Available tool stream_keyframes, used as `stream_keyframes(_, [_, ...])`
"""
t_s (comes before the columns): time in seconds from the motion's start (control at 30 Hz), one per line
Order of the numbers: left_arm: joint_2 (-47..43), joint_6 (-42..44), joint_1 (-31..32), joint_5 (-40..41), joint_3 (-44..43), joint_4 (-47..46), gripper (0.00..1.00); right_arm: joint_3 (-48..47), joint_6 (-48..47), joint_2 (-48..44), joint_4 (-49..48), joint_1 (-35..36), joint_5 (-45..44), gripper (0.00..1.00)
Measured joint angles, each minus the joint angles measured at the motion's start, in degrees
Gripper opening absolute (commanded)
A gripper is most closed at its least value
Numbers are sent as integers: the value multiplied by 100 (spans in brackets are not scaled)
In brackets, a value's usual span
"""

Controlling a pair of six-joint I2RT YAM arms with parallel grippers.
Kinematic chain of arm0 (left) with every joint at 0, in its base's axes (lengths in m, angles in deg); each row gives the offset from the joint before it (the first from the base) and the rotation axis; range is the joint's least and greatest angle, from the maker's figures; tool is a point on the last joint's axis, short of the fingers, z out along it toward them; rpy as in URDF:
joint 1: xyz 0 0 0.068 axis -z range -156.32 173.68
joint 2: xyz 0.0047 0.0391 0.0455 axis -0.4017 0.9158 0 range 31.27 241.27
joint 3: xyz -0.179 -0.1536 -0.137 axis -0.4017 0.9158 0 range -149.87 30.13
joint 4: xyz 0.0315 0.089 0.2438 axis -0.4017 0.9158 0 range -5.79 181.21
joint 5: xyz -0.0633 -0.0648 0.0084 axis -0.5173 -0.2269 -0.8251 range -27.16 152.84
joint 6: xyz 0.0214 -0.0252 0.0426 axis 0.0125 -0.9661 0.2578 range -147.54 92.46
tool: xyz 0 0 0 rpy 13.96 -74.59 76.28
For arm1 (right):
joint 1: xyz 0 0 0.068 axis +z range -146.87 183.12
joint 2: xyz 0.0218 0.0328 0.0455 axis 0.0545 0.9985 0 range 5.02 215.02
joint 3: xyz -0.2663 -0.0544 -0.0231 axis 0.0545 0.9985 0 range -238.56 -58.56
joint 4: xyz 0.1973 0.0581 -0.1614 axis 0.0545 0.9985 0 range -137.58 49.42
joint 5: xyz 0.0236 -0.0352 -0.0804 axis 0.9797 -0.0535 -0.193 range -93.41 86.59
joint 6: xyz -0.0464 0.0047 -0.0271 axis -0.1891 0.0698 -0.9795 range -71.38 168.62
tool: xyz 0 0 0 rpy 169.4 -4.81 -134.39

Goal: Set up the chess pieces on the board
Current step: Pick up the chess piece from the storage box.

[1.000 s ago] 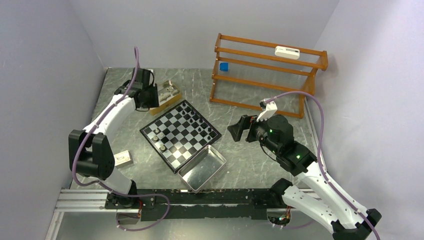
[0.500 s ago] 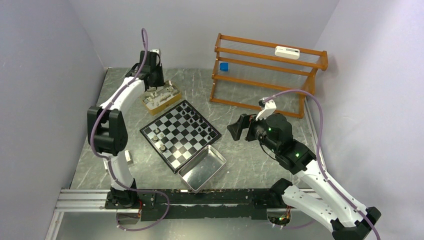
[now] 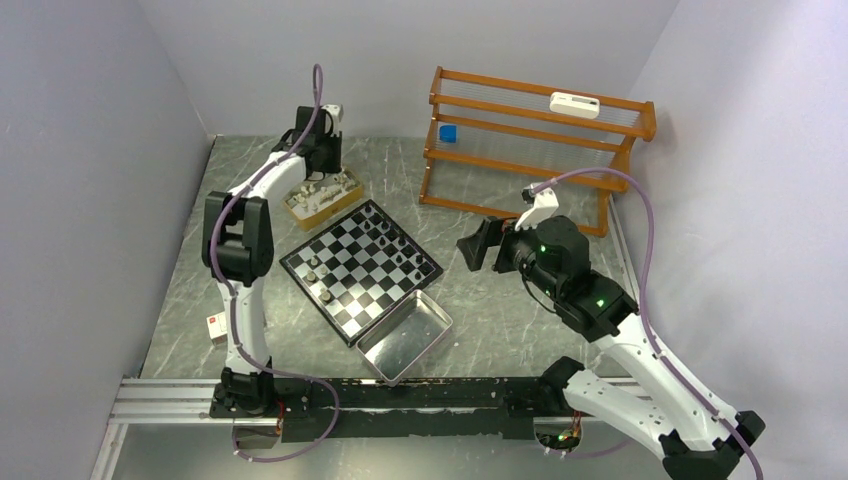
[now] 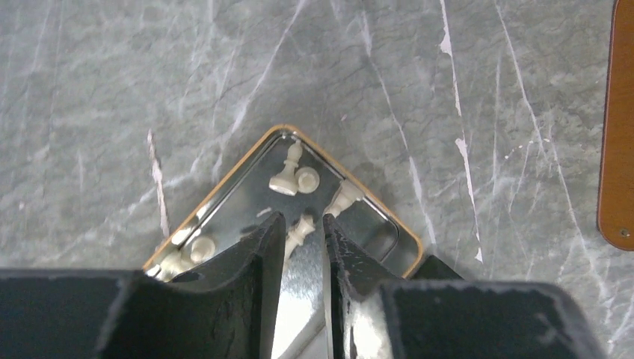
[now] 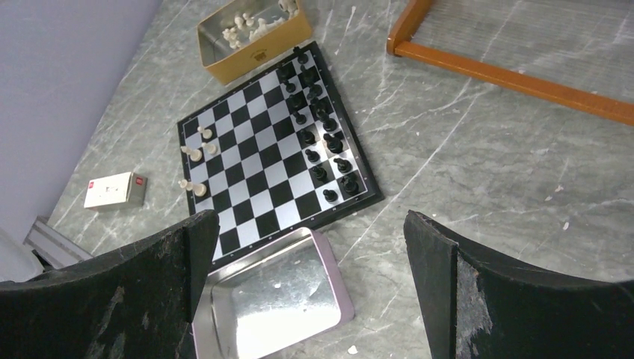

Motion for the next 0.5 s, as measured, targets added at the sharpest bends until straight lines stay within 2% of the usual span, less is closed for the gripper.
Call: stream_keyframes(0.5, [730, 675, -90, -645, -358, -289, 33, -341, -144, 345, 203, 0, -144, 100])
